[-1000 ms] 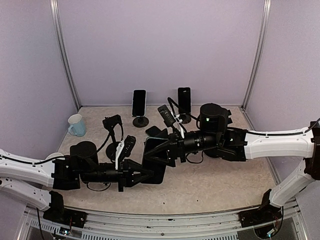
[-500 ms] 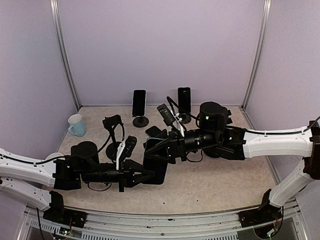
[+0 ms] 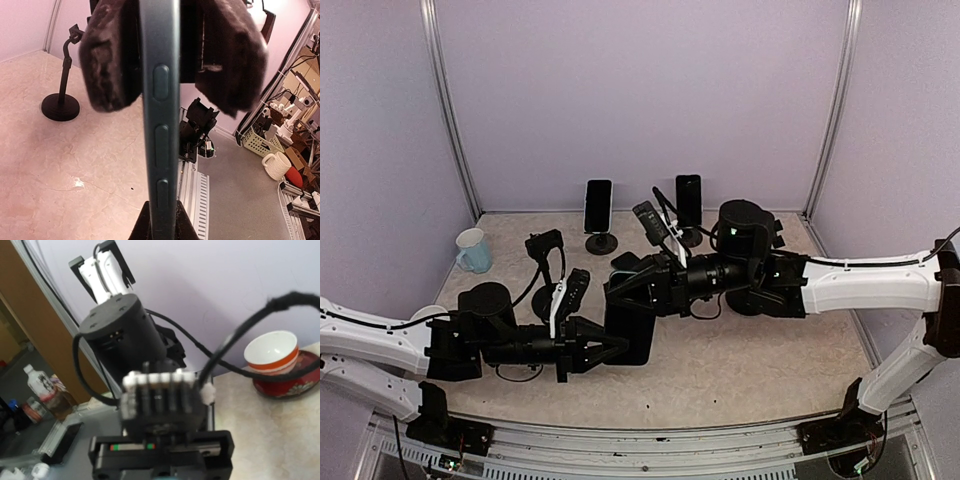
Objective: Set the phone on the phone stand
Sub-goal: Pass from the left arm to the right, then pick up the phone stand from the center of the board.
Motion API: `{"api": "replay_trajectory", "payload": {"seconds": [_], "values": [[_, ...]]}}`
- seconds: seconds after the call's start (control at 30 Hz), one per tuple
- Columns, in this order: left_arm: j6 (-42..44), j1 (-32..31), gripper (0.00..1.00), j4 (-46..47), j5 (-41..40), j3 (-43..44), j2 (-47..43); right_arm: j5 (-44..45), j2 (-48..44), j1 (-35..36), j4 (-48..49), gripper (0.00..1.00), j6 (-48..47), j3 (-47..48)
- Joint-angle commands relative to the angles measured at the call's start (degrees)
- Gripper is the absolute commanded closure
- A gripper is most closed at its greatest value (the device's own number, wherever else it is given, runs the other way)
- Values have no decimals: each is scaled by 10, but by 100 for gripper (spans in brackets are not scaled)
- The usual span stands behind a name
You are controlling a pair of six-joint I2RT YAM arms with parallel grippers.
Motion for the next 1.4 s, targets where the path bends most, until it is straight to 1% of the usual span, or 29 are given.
{"api": "replay_trajectory", "payload": {"seconds": [0.0, 0.1, 0.27, 0.37, 0.43, 0.63, 0.67, 0.7, 0.77, 0.8, 0.83, 0.87, 0.93, 1.17, 1.37], "values": [[-5, 0, 100, 37, -13, -4, -10, -18, 13, 4, 33, 83, 7, 26], [-5, 0, 100, 38, -16, -5, -15, -19, 17, 3, 31, 100, 7, 28], [-2, 0, 99, 36, -24, -7, -28, -24, 18, 3, 31, 100, 9, 31], [2, 0, 87, 23, -25, -2, -38, -23, 17, 3, 24, 100, 4, 34], [5, 0, 82, 10, -32, 0, -47, -17, 15, 3, 9, 100, -5, 37], [15, 0, 62, -29, -60, 4, -94, -17, 9, -11, -22, 100, -18, 46], [15, 0, 58, -37, -64, 5, -102, -22, 8, -16, -24, 100, -18, 46], [26, 0, 51, -47, -70, 8, -109, -22, 7, -19, -26, 100, -18, 46], [36, 0, 31, -65, -85, 11, -126, -21, 3, -25, -28, 100, -18, 42], [38, 1, 23, -75, -95, 13, -134, -19, 2, -27, -28, 100, -18, 40], [40, 1, 12, -83, -103, 14, -141, -16, -1, -29, -29, 100, -18, 37], [43, 3, 3, -94, -108, 15, -148, -14, -2, -30, -30, 100, -18, 34], [49, 7, 1, -112, -116, 21, -161, -10, -5, -31, -33, 100, -34, 29], [59, 25, 1, -155, -149, 34, -189, 25, -26, -35, -60, 100, -59, 12], [54, 48, 1, -188, -197, 48, -200, 38, -41, -41, -75, 100, -76, -3]]}}
